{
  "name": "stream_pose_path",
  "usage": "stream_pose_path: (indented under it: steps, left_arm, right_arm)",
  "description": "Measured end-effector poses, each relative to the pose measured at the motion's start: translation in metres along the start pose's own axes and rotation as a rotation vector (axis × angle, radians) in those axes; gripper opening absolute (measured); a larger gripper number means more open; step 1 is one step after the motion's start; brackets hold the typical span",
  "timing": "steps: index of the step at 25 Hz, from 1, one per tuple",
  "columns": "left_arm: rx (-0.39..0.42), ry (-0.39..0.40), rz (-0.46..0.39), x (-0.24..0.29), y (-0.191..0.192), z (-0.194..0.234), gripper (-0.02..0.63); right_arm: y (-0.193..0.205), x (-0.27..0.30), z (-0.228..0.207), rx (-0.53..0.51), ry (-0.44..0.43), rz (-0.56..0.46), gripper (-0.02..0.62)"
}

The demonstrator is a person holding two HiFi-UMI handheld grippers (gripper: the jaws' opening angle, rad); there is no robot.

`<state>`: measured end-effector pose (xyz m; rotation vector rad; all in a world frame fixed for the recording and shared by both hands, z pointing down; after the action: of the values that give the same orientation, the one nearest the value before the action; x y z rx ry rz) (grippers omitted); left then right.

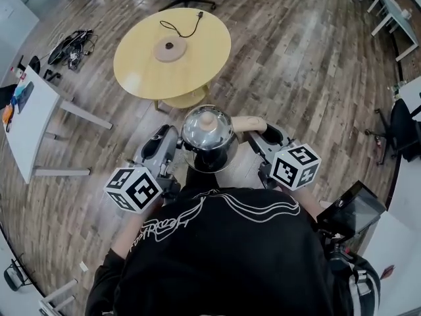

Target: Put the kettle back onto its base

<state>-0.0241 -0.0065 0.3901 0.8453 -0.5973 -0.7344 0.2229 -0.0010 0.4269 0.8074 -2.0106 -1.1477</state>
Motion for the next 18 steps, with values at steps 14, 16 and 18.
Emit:
stream_pose_path:
  steps: [14,16,18]
  left_arm:
    - [-0.083,0.040,0.097,0.155,-0.075,0.142,0.081]
    - [-0.090,0.038,0.109,0.172,-0.088,0.166,0.081]
    - [-0.091,0.038,0.119,0.190,-0.100,0.188,0.081]
  right_arm:
    - [-0.058,0.183,-0.078,-0.038,0.038,0.093,0.144]
    - [-0.065,0.214,-0.086,-0.045,0.035,0.102,0.144]
    - [-0.073,0.244,-0.094,-0.058,0.026,0.112,0.144]
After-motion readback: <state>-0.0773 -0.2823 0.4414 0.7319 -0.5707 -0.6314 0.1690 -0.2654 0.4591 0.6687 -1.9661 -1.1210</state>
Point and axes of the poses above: the fingertips, and each gripper's own axes: x forward along the fingers, z to its left, y out of its underside, the point moved 4 cm from there along -x, backward along the fingers, and after that the axes turned 2 degrees about -z, right-handed, at the moved point
